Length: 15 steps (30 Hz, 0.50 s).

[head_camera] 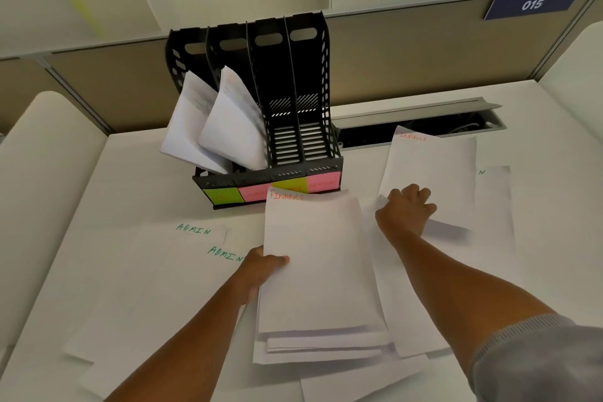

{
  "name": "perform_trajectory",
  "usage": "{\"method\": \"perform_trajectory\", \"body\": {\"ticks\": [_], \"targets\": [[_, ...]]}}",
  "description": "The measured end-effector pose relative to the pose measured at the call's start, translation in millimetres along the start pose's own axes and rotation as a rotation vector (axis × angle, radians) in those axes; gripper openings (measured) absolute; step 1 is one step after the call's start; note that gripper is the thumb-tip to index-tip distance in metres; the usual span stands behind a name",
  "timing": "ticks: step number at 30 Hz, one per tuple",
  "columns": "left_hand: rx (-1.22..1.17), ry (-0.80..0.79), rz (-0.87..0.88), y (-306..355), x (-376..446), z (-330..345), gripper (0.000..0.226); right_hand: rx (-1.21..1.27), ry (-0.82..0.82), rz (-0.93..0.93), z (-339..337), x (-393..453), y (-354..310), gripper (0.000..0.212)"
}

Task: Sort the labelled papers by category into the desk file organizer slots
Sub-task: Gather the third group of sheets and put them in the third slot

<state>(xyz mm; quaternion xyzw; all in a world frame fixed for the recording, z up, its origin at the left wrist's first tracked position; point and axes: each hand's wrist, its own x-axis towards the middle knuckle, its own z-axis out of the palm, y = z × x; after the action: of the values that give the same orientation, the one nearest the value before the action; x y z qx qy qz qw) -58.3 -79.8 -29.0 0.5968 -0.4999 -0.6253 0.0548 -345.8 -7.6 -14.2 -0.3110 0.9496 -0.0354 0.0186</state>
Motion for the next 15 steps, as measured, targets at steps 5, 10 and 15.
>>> {"method": "perform_trajectory", "body": {"ticks": [5,10,15], "targets": [[-0.071,0.006,0.004,1.0,-2.3,-1.5,0.033,0.298,-0.099,-0.204,-0.9,-9.3,-12.1,0.011],[0.019,0.099,0.021,1.2,-13.7,1.4,0.029,0.695,-0.344,-0.31,0.5,-38.7,-21.3,0.019],[-0.002,0.107,0.028,-2.0,-24.8,1.3,0.029,0.809,-0.216,-0.417,-2.5,-69.1,-34.6,0.01]]}}
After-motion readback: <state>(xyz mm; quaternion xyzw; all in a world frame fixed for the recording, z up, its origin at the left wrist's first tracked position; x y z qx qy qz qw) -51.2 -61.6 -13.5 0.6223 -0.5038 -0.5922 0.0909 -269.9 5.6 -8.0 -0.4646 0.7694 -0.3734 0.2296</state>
